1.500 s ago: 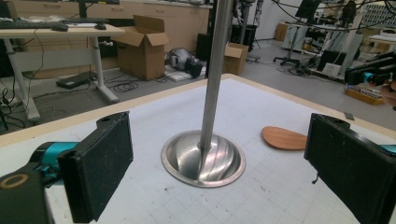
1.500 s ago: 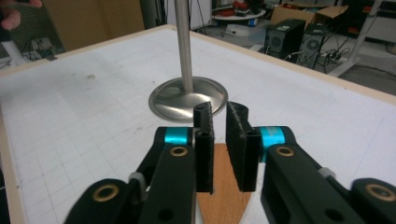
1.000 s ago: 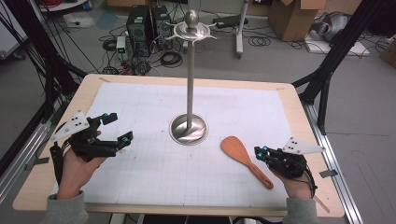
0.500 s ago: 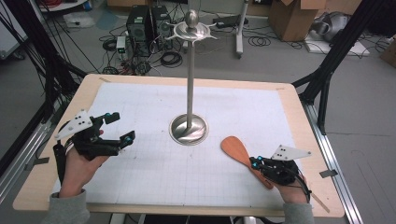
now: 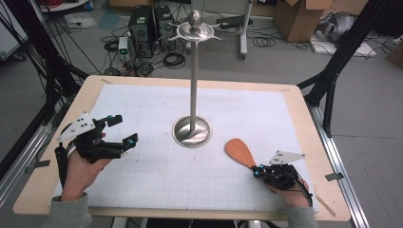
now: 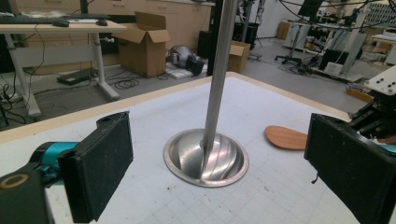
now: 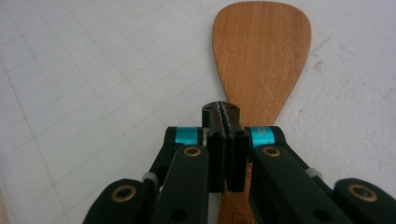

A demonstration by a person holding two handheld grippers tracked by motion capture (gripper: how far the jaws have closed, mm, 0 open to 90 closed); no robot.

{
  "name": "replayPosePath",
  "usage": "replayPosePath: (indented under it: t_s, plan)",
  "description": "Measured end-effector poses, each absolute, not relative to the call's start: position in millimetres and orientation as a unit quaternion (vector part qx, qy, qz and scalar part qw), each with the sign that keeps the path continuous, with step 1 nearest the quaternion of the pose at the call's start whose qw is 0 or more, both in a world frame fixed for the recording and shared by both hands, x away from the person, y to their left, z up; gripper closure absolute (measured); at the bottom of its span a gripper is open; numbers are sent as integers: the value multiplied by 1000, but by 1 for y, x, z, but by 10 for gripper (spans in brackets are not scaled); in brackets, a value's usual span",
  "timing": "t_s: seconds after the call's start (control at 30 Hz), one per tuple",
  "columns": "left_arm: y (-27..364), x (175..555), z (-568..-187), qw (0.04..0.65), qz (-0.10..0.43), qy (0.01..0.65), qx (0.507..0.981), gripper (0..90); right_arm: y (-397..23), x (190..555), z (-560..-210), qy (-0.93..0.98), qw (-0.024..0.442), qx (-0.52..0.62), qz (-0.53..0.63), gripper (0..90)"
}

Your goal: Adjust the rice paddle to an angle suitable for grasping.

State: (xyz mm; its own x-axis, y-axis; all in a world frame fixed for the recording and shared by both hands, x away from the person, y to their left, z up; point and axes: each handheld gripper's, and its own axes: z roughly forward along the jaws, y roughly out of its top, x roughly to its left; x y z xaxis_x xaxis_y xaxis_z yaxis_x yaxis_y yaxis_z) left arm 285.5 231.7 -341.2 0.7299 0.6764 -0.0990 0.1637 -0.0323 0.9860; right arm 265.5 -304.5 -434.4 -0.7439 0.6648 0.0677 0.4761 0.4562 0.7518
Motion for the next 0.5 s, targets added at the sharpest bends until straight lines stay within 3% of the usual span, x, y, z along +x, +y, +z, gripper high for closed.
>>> replayPosePath:
  t_s: [0.5]
  plan:
    - [233, 286, -342, 624, 204, 308, 689, 83, -306, 269, -441, 856, 100, 341, 375, 899]
